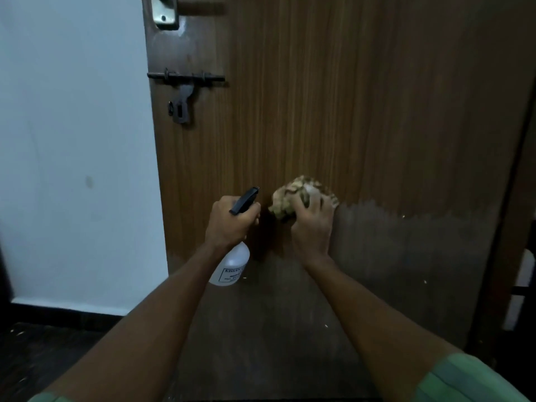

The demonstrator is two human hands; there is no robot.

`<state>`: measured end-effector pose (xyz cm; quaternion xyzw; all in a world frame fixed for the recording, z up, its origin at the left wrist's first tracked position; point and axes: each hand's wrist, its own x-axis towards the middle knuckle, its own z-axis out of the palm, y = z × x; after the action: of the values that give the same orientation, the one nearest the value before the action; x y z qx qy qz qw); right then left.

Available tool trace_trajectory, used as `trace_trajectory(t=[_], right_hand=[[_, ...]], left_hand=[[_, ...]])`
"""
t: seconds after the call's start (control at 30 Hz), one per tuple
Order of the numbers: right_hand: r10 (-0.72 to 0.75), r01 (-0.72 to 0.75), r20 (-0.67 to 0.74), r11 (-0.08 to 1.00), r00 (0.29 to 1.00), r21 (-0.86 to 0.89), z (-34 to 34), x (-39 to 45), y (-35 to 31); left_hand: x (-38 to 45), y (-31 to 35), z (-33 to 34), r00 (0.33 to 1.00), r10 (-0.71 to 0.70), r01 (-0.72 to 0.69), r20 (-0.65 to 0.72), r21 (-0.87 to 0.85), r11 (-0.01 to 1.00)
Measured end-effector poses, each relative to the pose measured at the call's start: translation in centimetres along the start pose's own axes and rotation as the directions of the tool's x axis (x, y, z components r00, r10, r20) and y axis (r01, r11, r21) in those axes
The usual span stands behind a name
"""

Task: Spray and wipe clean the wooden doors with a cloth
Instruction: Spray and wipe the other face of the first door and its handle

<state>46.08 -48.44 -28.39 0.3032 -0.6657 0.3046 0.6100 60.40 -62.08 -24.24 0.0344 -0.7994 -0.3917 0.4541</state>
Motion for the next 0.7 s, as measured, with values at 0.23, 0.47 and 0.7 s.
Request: trace_trajectory(t=[0.23, 0.47, 0.7], right_hand=[[-0.446, 0.461, 0.237, 0.887, 0.863, -0.009, -0.9, -5.0, 5.0], [-0.132, 0.146, 0.132, 0.984, 0.982, -0.105, -1.3, -4.5, 4.3], [-0.177, 0.198, 0.239, 0.978, 0.955, -0.066, -2.2, -3.3, 5.9]], left_hand=[[-0.9, 0.5, 1.7, 0.996, -0.028, 0.024, 0.086, 0.045, 0.999], [-1.0, 1.4, 3.5, 0.991, -0.036, 0.032, 0.132, 0.034, 0.999], [-0.3, 2.3, 5.5, 0.991, -0.04, 0.04, 0.125, 0.005, 0.999]])
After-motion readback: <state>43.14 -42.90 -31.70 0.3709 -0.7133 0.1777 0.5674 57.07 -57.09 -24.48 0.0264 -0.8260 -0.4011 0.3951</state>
